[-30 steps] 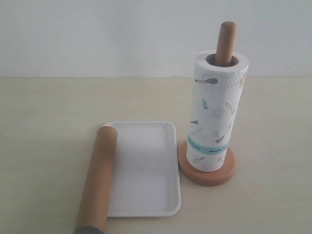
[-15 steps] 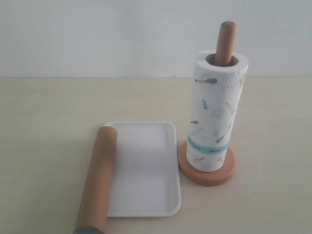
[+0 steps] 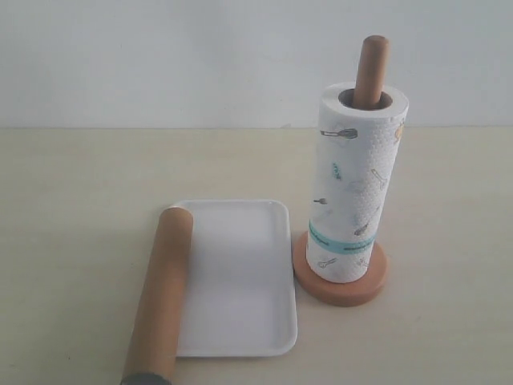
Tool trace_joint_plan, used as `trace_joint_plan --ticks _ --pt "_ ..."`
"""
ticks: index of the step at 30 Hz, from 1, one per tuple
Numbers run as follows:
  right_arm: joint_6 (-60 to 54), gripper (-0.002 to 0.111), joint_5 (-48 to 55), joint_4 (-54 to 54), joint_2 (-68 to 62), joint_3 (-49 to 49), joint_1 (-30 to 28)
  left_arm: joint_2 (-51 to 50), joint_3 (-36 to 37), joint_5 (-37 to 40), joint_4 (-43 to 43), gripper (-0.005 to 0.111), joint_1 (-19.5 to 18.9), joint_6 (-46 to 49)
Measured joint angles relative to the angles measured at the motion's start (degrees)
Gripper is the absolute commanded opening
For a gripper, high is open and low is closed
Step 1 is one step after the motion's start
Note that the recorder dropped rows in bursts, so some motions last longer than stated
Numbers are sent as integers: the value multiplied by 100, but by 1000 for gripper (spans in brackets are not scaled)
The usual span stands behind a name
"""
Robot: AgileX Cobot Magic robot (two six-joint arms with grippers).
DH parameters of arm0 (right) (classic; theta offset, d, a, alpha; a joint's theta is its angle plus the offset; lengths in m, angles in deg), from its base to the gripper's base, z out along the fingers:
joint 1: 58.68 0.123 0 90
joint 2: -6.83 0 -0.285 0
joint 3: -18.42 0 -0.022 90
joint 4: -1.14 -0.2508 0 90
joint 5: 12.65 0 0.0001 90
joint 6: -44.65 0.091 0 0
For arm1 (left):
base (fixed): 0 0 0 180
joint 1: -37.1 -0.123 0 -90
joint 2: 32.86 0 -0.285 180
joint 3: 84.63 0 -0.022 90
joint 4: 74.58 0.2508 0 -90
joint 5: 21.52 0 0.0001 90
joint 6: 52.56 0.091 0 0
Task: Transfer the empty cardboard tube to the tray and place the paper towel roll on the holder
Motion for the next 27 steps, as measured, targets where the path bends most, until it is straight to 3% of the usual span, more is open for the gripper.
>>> trace_joint_plan --ticks 3,5,13,22,27 --pt "0 0 0 0 0 0 0 0 277 -97 -831 6 0 1279" --pt "0 0 0 0 0 0 0 0 533 -247 -1102 6 0 1580" --pt "0 0 0 0 0 0 0 0 1630 -1223 -1432 6 0 1238" --pt "0 0 0 0 0 0 0 0 1675 -680 -1473 6 -13 1002" --pt "0 0 0 0 0 0 0 0 1678 -41 -1473 6 -437 1002"
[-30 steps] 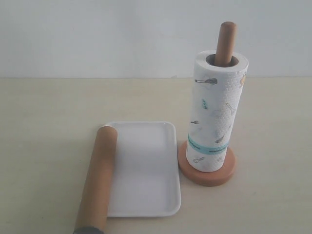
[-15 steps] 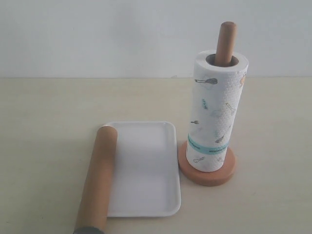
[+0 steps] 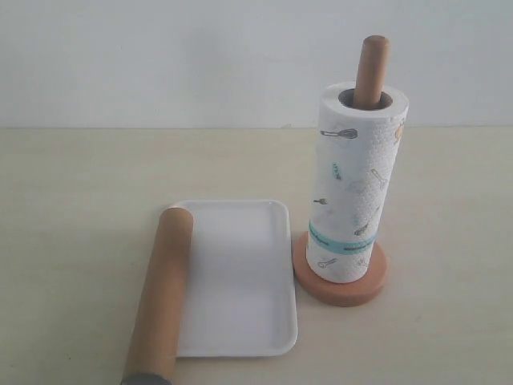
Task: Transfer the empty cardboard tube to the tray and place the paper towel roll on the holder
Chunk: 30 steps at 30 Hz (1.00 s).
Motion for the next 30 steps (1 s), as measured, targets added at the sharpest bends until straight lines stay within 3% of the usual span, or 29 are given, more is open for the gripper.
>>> trace_joint_plan --ticks 5,30 --pt "0 0 0 0 0 0 0 0 0 56 0 6 -262 204" --pt "0 0 0 0 0 0 0 0 0 56 0 6 -262 358"
